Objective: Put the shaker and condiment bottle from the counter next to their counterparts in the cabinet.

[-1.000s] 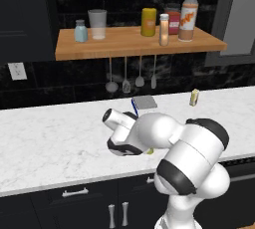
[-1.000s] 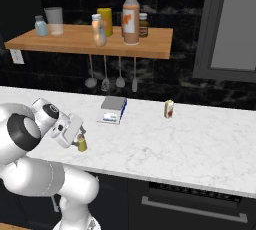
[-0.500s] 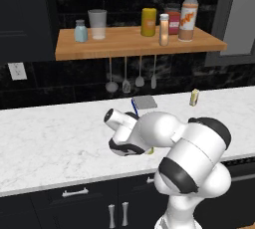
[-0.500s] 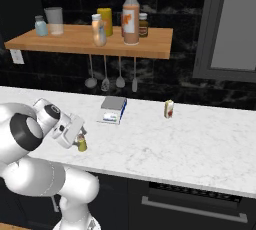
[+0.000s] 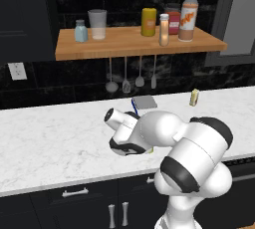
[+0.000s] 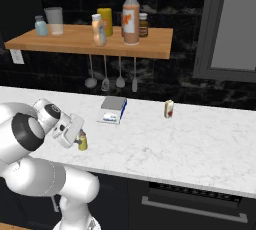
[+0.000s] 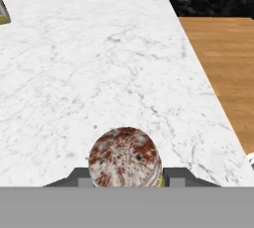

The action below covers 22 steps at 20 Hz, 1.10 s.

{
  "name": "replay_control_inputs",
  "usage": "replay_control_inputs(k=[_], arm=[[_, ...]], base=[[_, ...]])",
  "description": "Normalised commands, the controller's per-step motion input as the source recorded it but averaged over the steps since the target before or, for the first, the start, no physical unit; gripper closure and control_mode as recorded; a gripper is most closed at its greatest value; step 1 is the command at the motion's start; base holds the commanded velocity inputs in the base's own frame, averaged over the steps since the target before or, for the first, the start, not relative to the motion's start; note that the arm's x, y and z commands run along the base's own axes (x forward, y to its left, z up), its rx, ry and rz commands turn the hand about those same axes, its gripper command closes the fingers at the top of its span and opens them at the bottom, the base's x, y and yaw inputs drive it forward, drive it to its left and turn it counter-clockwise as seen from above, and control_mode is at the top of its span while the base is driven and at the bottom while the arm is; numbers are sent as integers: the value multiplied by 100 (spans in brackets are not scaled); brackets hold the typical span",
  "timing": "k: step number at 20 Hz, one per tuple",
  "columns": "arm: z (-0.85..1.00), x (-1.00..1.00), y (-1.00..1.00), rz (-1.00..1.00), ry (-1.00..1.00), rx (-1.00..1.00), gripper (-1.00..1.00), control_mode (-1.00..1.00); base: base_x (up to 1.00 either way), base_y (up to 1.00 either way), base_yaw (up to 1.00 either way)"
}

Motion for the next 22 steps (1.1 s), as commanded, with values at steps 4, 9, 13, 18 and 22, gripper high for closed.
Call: replay_control_inputs(k=[4, 9, 13, 18, 22], arm=[[10, 0, 0, 0, 0, 0, 100, -100], [63, -7, 0, 3, 0, 0, 100, -100], [88, -2, 1, 8, 0, 0, 100, -100], [91, 0, 5, 18, 0, 0, 100, -100], [84, -2, 18, 31, -2, 0, 100, -100]], base=[[0, 0, 0], [0, 0, 0], [0, 0, 0], [0, 0, 0], [0, 0, 0]])
